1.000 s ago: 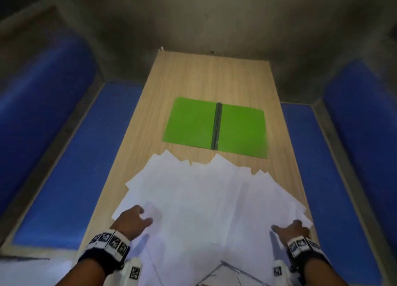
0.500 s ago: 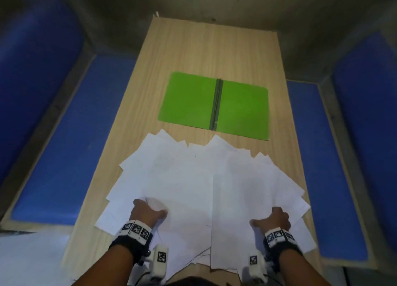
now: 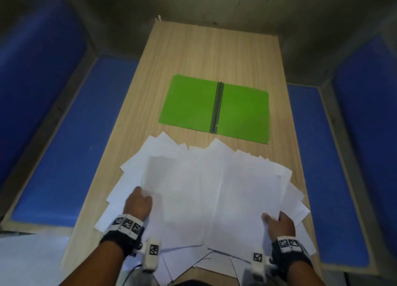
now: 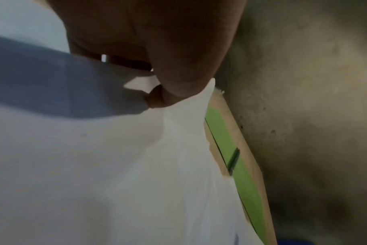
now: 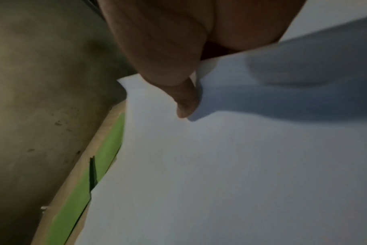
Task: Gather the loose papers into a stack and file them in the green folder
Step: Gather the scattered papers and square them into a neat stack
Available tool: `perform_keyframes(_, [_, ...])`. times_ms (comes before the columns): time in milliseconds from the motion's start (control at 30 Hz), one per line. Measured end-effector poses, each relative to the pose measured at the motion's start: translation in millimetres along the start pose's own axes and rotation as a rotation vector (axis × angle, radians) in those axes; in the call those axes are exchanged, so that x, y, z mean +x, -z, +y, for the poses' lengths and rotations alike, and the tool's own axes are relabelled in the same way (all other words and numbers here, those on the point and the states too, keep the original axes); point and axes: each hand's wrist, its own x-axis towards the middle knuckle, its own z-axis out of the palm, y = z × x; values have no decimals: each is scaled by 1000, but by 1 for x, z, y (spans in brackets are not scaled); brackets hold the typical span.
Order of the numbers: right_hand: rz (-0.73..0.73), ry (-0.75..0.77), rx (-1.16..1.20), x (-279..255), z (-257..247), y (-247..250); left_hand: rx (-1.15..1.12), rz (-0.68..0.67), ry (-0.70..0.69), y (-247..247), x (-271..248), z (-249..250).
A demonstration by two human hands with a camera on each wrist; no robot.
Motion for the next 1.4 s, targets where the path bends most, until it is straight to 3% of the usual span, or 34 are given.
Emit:
perform_keyframes(200, [110, 105, 28, 15, 8, 53, 75, -72, 197, 40, 8, -43])
perform_keyframes(333, [28, 215, 160, 16, -7, 49, 71, -93, 127, 21, 1, -52])
perform_keyframes(433, [-224, 342, 47, -2, -38, 22, 35, -75, 85, 3, -9, -45])
perform_keyframes(567, [-505, 409, -411, -8, -50, -42, -58, -81, 87, -16, -21, -36])
perform_keyframes(667, [-527, 434, -566, -20, -44, -85, -233, -100, 97, -29, -30, -31])
perform_keyframes(800, [-494, 369, -490, -34, -37, -106, -611, -70, 168, -39, -42, -27])
perform_keyframes(900, [-522, 342, -405, -35, -30, -109, -701, -221, 133, -39, -48, -28])
perform_keyframes(967, [-545, 406, -406, -35, -27, -108, -735, -381, 81, -41, -50, -31])
perform_keyframes(1033, [-592, 449, -391, -37, -26, -108, -709, -438, 46, -45, -54, -35])
perform_keyframes(1167, [-640, 497, -371, -41, -34, -107, -555, -254, -57, -44, -54, -41])
perform_keyframes(1300, [-376, 472, -276, -27, -62, -107, -578, -42, -61, -3, -47, -50])
perform_keyframes(1400, [-284, 552, -497, -14, -82, -117, -535, 98, -48, 35, -44, -67])
